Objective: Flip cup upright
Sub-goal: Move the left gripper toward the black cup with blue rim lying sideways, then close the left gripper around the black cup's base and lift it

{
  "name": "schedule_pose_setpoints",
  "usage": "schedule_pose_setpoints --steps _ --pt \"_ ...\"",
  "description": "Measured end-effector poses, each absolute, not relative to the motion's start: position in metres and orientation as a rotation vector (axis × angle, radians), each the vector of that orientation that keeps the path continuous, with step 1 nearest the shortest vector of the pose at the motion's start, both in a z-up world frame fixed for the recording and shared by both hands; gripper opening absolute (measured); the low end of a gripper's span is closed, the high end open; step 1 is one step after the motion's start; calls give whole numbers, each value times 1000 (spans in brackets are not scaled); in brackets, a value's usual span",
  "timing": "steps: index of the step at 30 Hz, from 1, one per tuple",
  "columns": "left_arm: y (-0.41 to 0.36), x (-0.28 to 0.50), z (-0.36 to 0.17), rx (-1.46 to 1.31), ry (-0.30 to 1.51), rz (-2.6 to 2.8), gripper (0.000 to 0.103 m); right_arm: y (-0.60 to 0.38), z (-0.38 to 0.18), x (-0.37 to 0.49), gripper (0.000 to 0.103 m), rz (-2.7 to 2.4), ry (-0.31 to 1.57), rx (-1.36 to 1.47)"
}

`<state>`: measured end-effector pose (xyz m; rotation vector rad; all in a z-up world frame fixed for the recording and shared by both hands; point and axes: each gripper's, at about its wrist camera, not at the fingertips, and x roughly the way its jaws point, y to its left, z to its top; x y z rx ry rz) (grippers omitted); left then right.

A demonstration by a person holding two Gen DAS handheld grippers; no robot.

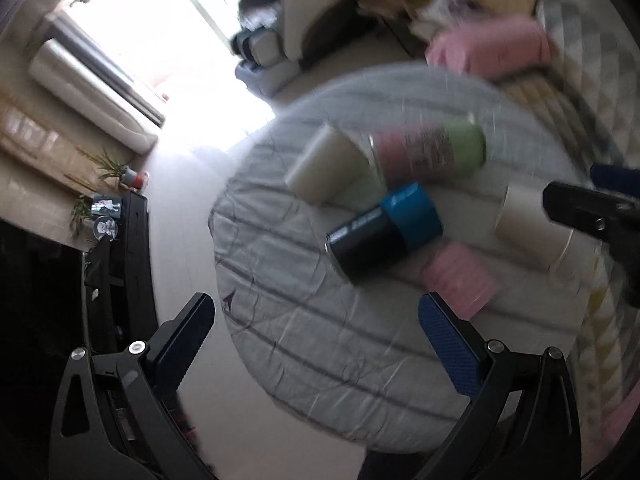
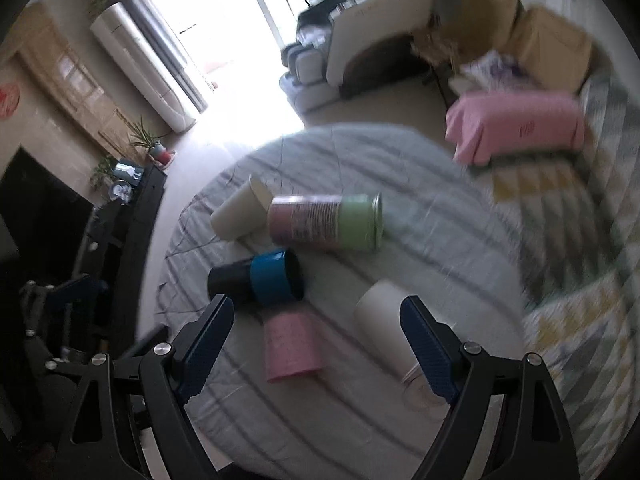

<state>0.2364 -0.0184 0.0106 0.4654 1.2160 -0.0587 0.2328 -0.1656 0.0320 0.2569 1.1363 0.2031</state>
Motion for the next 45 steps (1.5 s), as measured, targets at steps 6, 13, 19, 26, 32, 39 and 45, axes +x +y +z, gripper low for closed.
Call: schedule_pose_setpoints --steps 6,13,19,26,32,39,45 --pt "-27 263 -20 656 1290 -191 103 -166 14 234 86 172 1187 322" --pt "-40 294 -61 834 1341 -377 103 -166 -6 239 86 76 1214 405" --pt "-52 309 -88 924 1373 -507 103 -166 -18 239 86 4 1225 451" --pt "-61 325 -113 892 1450 -577 82 -162 -25 243 86 -27 1239 454" --pt "-55 331 -110 796 1468 -550 80 -158 -30 250 86 -11 1265 436" --pt "-14 323 -94 568 1493 -445 79 -147 -30 259 86 66 1289 395" --pt "22 298 -85 315 1543 -357 79 -132 -28 266 86 161 1314 335"
